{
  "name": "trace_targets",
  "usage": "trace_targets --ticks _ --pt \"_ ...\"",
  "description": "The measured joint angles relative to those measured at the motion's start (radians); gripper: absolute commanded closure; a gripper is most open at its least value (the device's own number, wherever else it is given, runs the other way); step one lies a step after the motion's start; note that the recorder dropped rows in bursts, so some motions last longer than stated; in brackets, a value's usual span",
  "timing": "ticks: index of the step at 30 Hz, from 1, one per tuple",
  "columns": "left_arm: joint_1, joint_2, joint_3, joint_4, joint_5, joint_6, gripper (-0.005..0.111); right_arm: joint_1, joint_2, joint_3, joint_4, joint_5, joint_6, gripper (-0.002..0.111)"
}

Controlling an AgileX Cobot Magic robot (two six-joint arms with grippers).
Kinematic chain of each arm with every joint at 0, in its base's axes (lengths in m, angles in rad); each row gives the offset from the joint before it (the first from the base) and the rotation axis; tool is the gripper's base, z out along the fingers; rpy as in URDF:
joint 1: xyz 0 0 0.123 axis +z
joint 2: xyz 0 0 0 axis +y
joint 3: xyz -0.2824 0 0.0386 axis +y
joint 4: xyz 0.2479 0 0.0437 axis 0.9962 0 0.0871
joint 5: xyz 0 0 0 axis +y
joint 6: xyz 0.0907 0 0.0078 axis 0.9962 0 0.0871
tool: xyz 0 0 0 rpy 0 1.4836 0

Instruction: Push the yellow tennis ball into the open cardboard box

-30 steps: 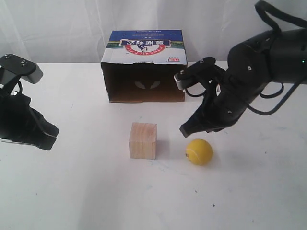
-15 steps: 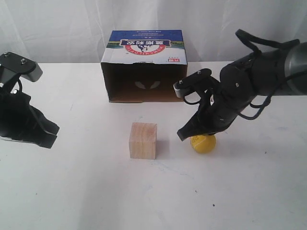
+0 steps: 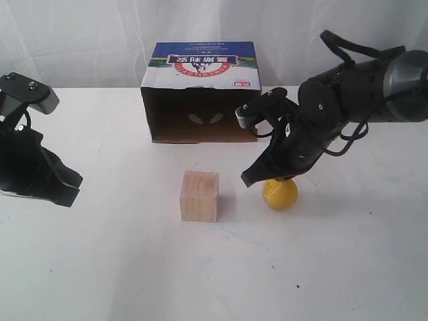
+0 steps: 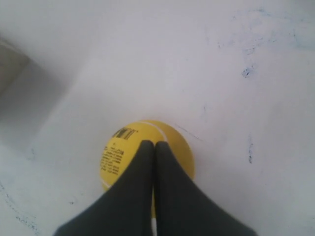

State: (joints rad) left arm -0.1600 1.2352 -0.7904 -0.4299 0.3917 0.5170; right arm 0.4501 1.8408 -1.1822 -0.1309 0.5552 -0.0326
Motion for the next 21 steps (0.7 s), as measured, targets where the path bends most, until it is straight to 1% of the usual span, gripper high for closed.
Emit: trace_targets --ticks 9,13,17,21 --pt "0.000 0.000 0.000 0.000 -0.006 0.000 0.107 0.000 0.017 -0.118 0.004 0.051 -0.030 0.108" --pt "0.000 0.000 0.000 0.000 -0.006 0.000 0.107 0.000 0.017 -0.180 0.006 0.125 -0.043 0.108" --pt "0.000 0.000 0.000 0.000 -0.006 0.000 0.107 0.000 0.017 -0.193 0.002 0.235 -0.047 0.108" --pt "0.000 0.000 0.000 0.002 -0.006 0.000 0.107 0.000 0.008 -0.173 -0.002 0.282 -0.047 0.108"
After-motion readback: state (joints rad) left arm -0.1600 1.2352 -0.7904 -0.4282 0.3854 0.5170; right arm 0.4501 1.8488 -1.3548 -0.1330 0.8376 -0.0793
